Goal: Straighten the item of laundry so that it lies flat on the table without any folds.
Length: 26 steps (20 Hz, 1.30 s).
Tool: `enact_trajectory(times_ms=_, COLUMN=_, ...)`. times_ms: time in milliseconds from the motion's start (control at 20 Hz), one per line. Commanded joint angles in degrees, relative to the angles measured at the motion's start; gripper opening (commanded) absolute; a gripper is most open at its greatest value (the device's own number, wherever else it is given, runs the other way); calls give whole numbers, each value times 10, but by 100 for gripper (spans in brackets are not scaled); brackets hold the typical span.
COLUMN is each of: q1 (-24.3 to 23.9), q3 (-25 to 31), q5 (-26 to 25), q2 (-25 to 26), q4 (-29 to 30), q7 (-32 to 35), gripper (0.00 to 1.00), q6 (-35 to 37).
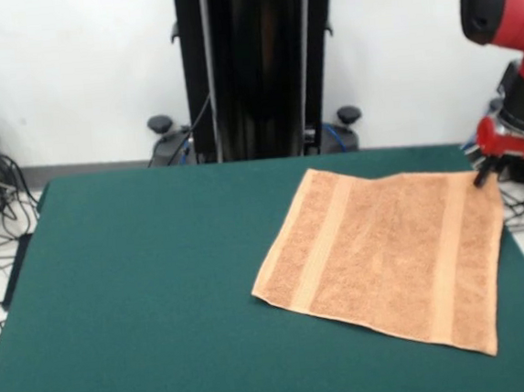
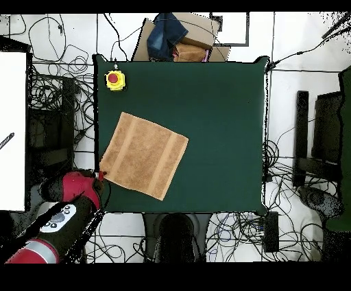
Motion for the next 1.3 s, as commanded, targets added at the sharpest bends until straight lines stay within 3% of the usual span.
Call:
enact_trajectory(times_ms=50, q1=17, q3=-41, q5=-120, q2=13, q4=-48, q7=14, gripper=0, q6=88)
enact_trajectory(times_ms=550, q1=10, q3=-36, q5=-180, q2=9, q4=-63, q7=70, gripper=0, q6=104)
enact_trajectory(times_ms=600, q1=8, q3=-33, q5=-189, q2=8, q4=-65, q7=80, gripper=100, q6=108)
enact_trajectory(times_ms=1300, q1=-4, q3=-18, q5=-212, q2=-3, q4=-53, q7=94, gripper=100, q6=83)
